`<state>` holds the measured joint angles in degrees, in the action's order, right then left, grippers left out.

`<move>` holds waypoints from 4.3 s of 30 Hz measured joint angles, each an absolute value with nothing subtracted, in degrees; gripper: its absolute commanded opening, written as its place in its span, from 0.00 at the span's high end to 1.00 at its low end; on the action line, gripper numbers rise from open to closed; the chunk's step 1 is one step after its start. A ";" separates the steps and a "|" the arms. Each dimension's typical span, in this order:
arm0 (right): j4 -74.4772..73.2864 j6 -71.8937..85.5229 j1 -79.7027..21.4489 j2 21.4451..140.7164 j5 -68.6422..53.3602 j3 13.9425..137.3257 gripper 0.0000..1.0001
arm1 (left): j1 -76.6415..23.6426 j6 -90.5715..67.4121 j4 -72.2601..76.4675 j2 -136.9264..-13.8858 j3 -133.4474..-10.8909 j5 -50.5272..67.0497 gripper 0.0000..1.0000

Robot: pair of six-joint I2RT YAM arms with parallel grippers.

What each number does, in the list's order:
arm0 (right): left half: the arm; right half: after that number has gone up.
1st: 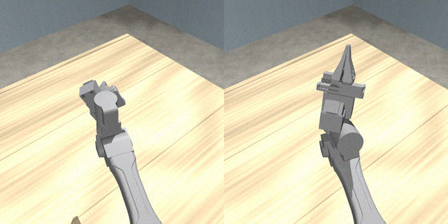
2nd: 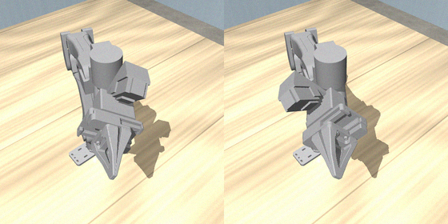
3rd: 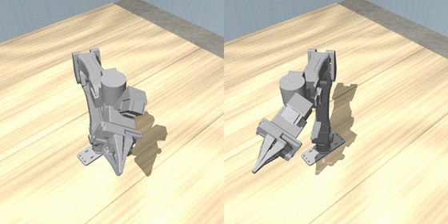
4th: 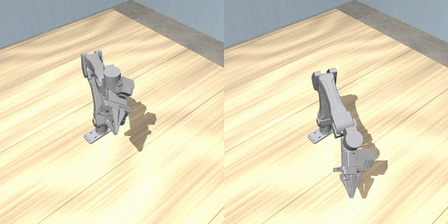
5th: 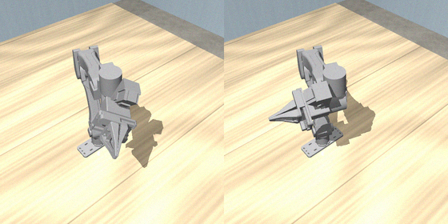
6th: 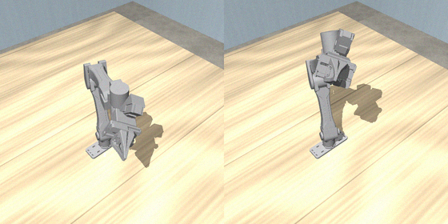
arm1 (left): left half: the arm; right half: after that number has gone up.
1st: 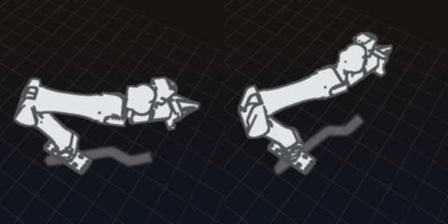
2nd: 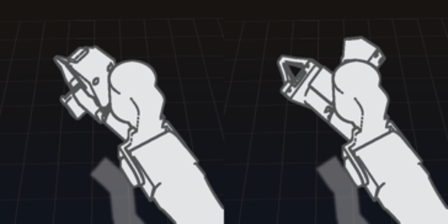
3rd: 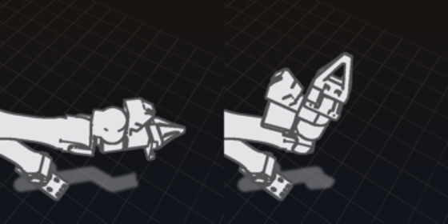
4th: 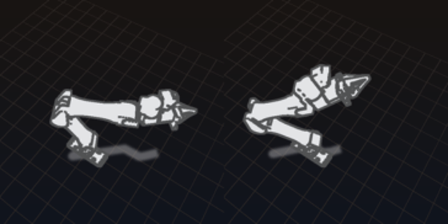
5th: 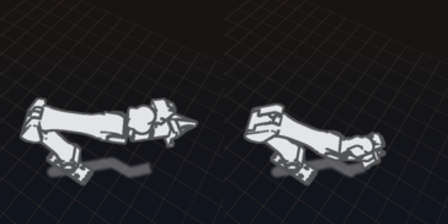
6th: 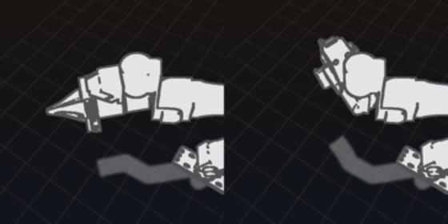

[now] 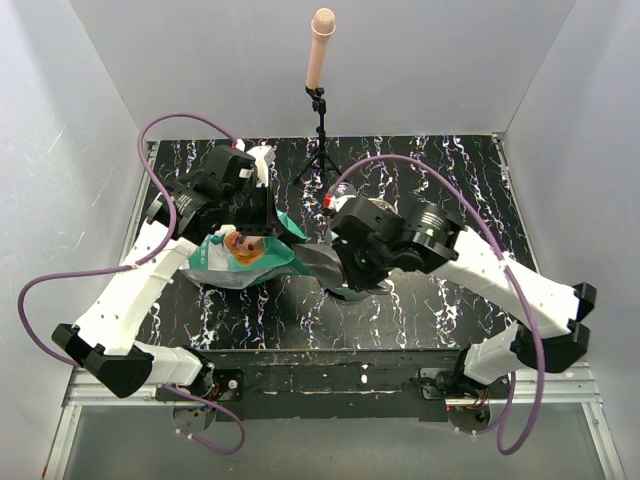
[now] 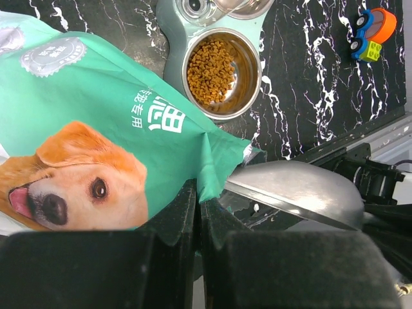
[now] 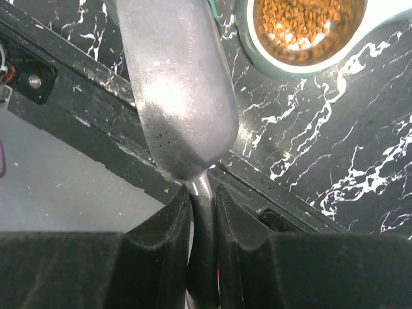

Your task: Serve the pet food

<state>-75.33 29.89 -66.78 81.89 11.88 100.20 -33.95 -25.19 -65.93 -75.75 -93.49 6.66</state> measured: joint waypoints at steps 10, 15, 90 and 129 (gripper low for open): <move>-69.63 32.45 -60.10 100.66 0.80 112.51 0.99 | -33.91 -31.35 -61.69 -72.38 -86.94 10.04 1.00; -64.62 39.72 -54.74 99.77 -12.27 105.47 0.99 | -33.93 -34.74 -59.59 -70.19 -83.64 11.31 1.00; -23.86 54.37 -53.56 94.87 -23.18 75.29 0.99 | -34.17 -29.32 -67.66 -70.67 -86.76 2.44 1.00; -8.14 60.82 -45.69 79.35 -37.17 49.45 0.99 | -34.37 -25.76 -62.26 -65.91 -92.05 10.72 0.90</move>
<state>-8.14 60.82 -45.69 79.35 -37.17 49.45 -34.37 -25.76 -62.26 -65.91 -92.05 10.72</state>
